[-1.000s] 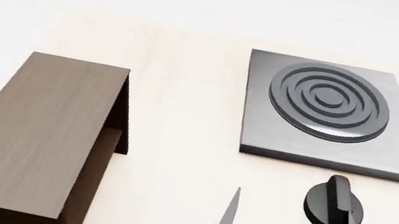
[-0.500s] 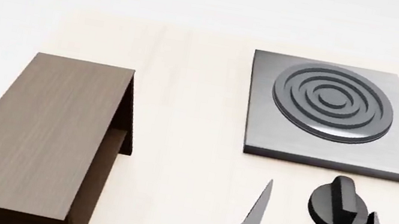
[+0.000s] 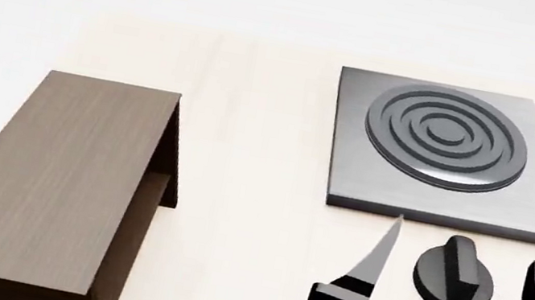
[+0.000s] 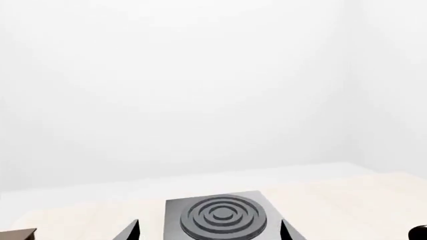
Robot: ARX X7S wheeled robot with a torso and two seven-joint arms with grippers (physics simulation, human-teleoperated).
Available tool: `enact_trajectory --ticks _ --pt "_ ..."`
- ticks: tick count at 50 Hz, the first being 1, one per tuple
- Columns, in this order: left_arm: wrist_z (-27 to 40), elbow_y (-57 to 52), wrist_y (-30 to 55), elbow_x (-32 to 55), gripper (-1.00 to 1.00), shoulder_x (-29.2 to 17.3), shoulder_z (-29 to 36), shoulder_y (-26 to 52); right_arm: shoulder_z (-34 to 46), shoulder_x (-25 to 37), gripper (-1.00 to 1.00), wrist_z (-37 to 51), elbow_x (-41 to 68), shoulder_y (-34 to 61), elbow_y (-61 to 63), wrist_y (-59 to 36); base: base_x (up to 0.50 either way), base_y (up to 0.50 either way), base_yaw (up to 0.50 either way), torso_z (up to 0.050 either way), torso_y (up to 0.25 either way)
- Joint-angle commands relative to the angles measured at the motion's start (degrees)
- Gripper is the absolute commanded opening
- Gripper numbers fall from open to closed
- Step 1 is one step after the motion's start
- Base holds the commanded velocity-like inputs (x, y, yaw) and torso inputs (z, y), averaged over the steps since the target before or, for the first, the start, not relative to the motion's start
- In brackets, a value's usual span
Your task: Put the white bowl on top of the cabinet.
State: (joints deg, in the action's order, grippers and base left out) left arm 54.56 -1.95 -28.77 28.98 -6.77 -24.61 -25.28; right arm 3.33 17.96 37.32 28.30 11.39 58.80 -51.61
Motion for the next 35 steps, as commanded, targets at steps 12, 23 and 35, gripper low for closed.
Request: enact_trajectory --ticks 12,23,35 --pt "0.3 0.4 -0.6 0.6 1.0 -0.3 0.5 -0.2 -5.7 15.2 1.0 28.9 38.9 8.4 -0.7 -3.8 0.0 0.0 0.0 0.0 0.0" --pt "0.4 0.5 -1.0 0.9 1.0 -0.5 0.7 -0.3 -12.1 20.1 1.0 37.7 50.1 7.2 -0.3 -2.5 0.0 0.0 0.0 0.0 0.0" --pt "0.3 1.0 -1.4 1.4 1.0 -0.6 0.9 -0.3 -21.7 25.7 1.0 45.4 60.7 1.3 -0.1 2.9 0.0 0.0 0.0 0.0 0.0"
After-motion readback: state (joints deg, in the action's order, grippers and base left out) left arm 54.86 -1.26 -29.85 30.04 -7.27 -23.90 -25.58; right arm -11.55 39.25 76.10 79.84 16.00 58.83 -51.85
